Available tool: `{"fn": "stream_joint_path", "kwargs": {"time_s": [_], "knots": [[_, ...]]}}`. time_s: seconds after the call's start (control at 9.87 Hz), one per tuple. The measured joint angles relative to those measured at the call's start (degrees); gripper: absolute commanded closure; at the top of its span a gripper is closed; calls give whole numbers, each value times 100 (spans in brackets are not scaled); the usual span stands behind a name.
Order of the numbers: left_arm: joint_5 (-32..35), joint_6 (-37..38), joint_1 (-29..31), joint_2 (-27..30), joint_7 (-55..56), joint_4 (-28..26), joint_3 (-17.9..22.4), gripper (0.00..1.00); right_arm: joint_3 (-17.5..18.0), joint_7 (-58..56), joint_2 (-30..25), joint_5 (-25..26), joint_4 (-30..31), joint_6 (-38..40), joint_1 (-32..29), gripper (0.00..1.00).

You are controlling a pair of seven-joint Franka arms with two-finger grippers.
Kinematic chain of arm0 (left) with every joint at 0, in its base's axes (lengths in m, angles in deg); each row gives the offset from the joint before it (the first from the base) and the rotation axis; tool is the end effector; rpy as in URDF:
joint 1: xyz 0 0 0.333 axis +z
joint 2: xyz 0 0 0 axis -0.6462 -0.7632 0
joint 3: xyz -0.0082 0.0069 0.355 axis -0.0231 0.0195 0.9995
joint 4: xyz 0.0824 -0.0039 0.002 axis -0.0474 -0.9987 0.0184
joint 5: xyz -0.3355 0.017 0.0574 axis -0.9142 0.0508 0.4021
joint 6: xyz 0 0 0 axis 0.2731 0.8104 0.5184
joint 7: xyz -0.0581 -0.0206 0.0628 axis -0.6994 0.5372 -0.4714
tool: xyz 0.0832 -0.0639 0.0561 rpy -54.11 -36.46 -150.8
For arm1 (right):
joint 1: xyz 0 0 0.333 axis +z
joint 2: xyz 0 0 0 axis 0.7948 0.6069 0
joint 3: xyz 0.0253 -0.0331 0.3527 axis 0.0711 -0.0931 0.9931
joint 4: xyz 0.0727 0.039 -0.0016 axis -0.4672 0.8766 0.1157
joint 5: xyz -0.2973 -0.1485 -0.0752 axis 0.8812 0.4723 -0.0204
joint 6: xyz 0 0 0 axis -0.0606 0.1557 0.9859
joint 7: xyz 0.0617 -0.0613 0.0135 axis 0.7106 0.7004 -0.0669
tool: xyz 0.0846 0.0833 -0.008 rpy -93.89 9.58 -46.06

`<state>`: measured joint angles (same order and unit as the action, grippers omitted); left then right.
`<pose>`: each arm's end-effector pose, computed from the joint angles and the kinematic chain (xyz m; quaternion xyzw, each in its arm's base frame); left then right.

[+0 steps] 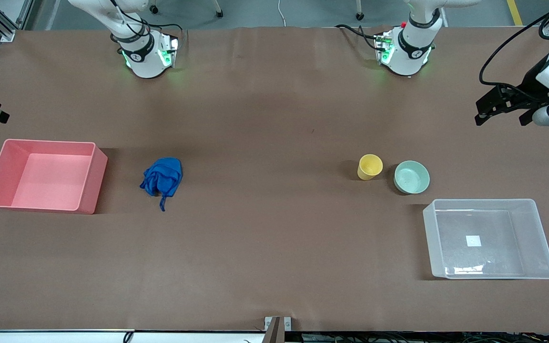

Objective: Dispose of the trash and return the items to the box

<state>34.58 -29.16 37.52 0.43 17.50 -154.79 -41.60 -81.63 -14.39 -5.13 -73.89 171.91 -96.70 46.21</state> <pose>0.4864 -0.0610 0.6723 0.9996 -0.0081 0.0247 0.0106 0.4885 -0.0622 0.6804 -0.9947 0.0986 0.0305 0.0014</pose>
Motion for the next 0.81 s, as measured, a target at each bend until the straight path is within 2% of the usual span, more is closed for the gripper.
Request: {"fn": "stream_joint_path", "kwargs": {"time_s": [0.51,0.81], "knots": [[0,-44,1,-55,0,0,2,0,50,0,0,0,0,5,-17,0],[0,-297,53,-286,0,-82,13,2,63,-12,0,0,0,6,-17,0]]}}
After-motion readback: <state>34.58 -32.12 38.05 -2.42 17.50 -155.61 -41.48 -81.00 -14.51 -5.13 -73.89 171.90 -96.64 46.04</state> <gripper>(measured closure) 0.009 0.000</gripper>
